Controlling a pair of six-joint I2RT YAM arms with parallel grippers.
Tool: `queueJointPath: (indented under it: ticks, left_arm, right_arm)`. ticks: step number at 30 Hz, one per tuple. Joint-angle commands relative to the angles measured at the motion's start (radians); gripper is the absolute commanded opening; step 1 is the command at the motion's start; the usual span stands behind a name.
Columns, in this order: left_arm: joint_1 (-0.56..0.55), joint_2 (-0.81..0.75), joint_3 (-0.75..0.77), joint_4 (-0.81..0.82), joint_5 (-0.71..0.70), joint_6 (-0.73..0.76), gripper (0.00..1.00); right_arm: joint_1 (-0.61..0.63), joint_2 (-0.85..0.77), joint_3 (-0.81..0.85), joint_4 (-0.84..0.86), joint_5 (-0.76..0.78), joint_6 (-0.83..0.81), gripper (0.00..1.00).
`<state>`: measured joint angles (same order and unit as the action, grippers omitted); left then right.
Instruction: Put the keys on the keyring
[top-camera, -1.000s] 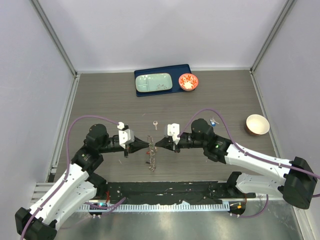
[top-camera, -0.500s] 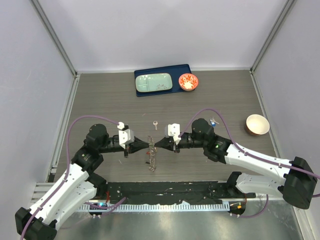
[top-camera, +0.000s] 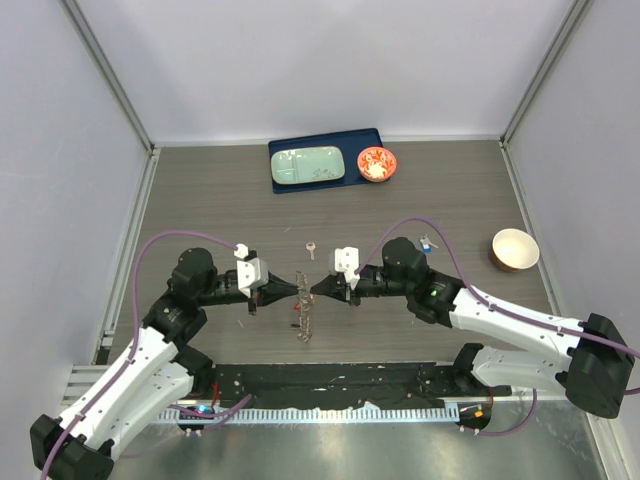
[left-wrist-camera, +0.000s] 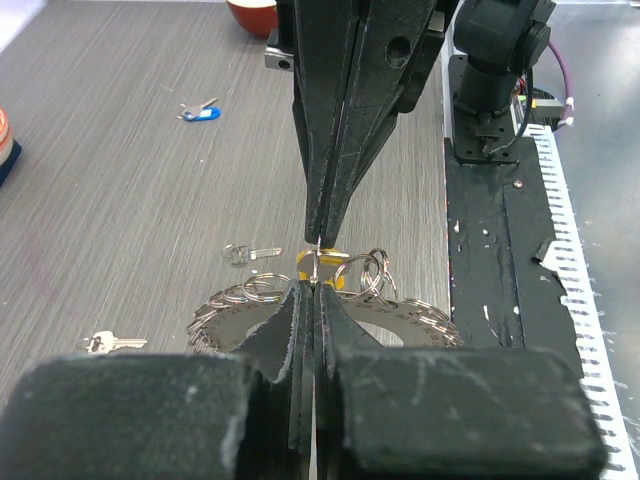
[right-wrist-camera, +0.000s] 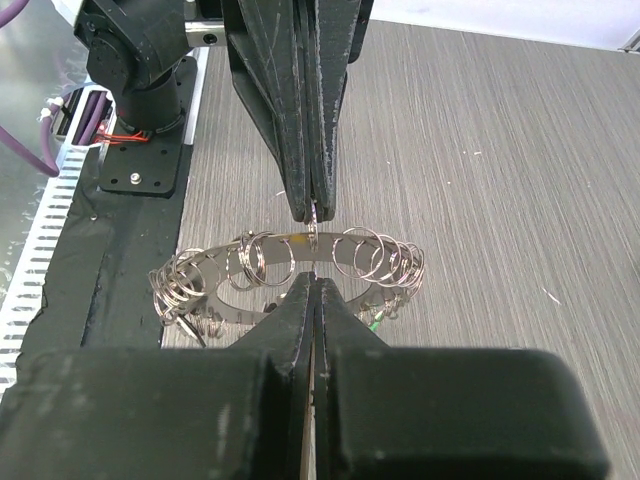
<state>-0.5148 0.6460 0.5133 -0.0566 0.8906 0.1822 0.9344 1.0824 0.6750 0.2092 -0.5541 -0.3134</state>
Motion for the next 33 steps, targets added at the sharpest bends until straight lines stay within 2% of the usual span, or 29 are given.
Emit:
queueJointPath:
  ticks: [1, 33]
  left_arm:
    - [0.006, -0.008, 0.030, 0.075, 0.019, -0.010, 0.00]
    - [0.006, 0.003, 0.030, 0.092, 0.041, -0.029, 0.00]
  right_arm:
    - [0.001, -0.004, 0.021, 0.035, 0.007, -0.010, 0.01]
    - [0.001, -0.007, 0.021, 0.088, -0.049, 0.016, 0.01]
